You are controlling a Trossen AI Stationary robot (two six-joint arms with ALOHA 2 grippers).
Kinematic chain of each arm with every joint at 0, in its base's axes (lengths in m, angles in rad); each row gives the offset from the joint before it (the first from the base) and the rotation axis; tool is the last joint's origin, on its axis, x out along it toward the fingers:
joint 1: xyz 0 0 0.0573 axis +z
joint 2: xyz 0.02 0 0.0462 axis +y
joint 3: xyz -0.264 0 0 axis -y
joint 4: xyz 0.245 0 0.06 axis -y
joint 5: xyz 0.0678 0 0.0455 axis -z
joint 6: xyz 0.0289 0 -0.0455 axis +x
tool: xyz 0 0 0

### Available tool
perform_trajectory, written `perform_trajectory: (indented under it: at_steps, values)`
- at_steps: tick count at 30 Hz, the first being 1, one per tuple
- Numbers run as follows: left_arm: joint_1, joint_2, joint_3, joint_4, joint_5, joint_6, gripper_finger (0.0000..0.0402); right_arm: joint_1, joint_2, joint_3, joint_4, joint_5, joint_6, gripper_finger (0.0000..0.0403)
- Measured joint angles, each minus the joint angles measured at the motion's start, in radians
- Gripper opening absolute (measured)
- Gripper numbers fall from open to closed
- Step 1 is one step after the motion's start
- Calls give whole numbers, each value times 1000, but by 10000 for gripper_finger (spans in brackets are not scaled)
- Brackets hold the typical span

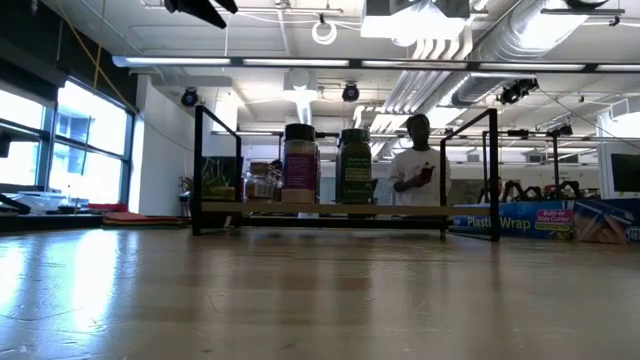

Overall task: Shelf spices
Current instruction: Put the white seasoning bottle on the shelf

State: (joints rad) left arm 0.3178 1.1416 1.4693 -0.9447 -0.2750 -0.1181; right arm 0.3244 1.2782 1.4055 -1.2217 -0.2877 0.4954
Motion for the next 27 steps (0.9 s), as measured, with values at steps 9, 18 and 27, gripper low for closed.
perform_trajectory:
  at_steps: [9, 18, 27]
  values:
    - [3, 0, 0, -40, 6, -34, 259, 243, 190, 0, 238, 127, 2, 293]
    - [3, 0, 0, -39, 91, -35, 259, 340, 374, -1, 337, 247, 63, 293]
    - [3, 0, 0, -57, 116, -37, 259, 311, 419, -1, 286, 263, 79, 294]
